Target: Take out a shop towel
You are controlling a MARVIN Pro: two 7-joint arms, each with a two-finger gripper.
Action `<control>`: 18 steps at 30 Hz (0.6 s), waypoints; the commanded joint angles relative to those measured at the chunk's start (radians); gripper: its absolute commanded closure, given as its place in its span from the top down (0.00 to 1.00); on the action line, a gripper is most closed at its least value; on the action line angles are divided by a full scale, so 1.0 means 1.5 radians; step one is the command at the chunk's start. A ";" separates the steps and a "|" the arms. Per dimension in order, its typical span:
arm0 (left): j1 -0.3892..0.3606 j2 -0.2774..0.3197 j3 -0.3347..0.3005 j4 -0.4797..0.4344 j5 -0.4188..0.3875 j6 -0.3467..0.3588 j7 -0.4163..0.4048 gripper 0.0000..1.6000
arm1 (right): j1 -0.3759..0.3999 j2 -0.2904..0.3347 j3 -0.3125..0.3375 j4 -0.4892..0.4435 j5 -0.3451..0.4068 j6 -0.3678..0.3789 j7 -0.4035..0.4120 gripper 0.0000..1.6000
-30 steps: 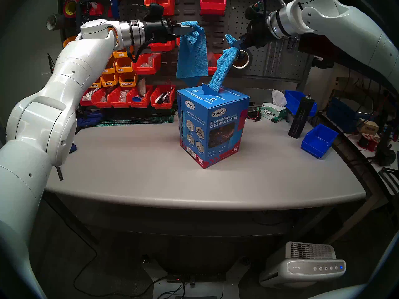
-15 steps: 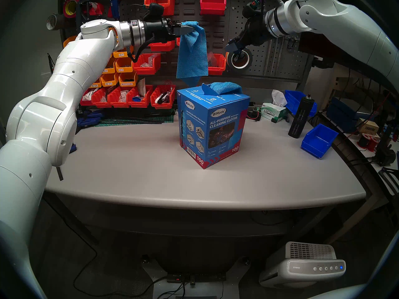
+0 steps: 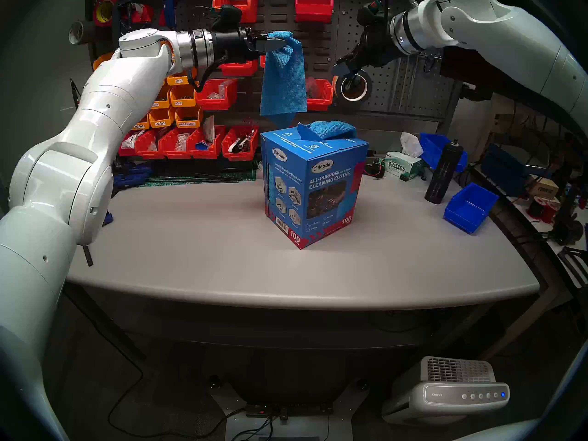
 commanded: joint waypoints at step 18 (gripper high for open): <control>-0.036 -0.001 -0.013 -0.007 -0.008 0.000 -0.002 0.00 | 0.035 0.026 0.007 -0.022 0.003 0.092 -0.045 1.00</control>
